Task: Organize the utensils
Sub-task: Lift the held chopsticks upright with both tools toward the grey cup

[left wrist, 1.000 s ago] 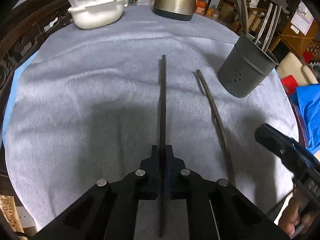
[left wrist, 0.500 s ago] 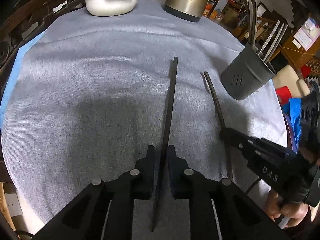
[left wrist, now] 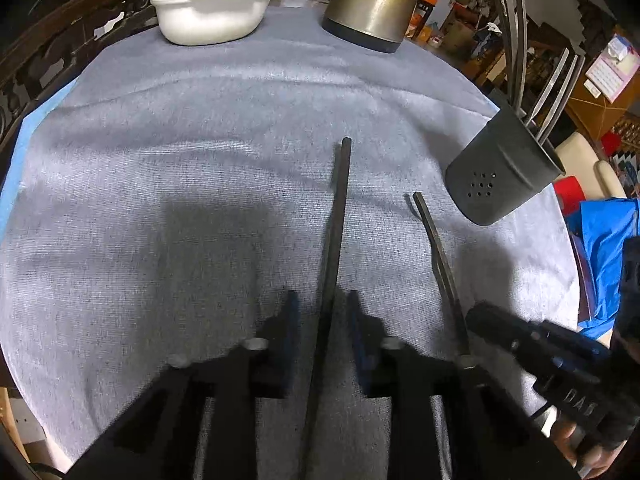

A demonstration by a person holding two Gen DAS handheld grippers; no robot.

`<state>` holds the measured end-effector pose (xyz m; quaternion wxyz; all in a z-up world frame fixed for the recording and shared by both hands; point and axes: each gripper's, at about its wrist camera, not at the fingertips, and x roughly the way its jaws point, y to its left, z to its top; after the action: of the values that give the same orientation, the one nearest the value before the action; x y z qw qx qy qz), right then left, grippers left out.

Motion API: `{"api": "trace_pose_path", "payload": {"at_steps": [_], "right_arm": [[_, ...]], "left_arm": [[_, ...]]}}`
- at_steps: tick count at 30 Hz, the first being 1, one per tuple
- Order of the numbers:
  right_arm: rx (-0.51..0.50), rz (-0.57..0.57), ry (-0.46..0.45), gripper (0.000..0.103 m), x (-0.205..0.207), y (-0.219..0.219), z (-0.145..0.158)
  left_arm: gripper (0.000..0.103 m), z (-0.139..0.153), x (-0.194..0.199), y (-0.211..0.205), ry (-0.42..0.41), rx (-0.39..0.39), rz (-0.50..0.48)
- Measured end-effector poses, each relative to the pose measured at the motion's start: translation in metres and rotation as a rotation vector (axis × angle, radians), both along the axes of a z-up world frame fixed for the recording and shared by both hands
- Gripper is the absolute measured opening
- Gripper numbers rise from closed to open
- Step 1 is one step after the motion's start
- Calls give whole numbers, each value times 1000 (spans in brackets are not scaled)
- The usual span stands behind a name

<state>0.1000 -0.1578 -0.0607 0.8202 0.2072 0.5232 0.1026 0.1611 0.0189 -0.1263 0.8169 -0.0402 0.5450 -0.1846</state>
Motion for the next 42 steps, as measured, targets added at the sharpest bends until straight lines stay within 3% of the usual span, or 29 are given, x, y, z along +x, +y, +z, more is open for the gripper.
{"api": "trace_pose_path", "payload": {"at_steps": [10, 14, 19, 22, 26, 33, 42], "right_arm": [[-27, 11, -5, 11, 33, 7, 1], [-49, 16, 12, 12, 42, 11, -5], [-49, 19, 17, 12, 50, 9, -15], [-49, 28, 5, 10, 52, 8, -16], [-27, 21, -14, 8, 50, 4, -15], [17, 23, -118, 8, 38, -4, 10], [85, 0, -292, 8, 18, -19, 54]], "left_arm": [[8, 2, 0, 1, 43, -20, -35], [34, 10, 16, -3, 13, -4, -20], [34, 4, 40, -18, 19, 25, -49], [33, 2, 44, -21, 19, 34, -63], [8, 1, 47, -21, 25, 28, -66], [7, 13, 40, -19, -19, 4, -29], [7, 81, 12, -7, -215, -89, 32]]}}
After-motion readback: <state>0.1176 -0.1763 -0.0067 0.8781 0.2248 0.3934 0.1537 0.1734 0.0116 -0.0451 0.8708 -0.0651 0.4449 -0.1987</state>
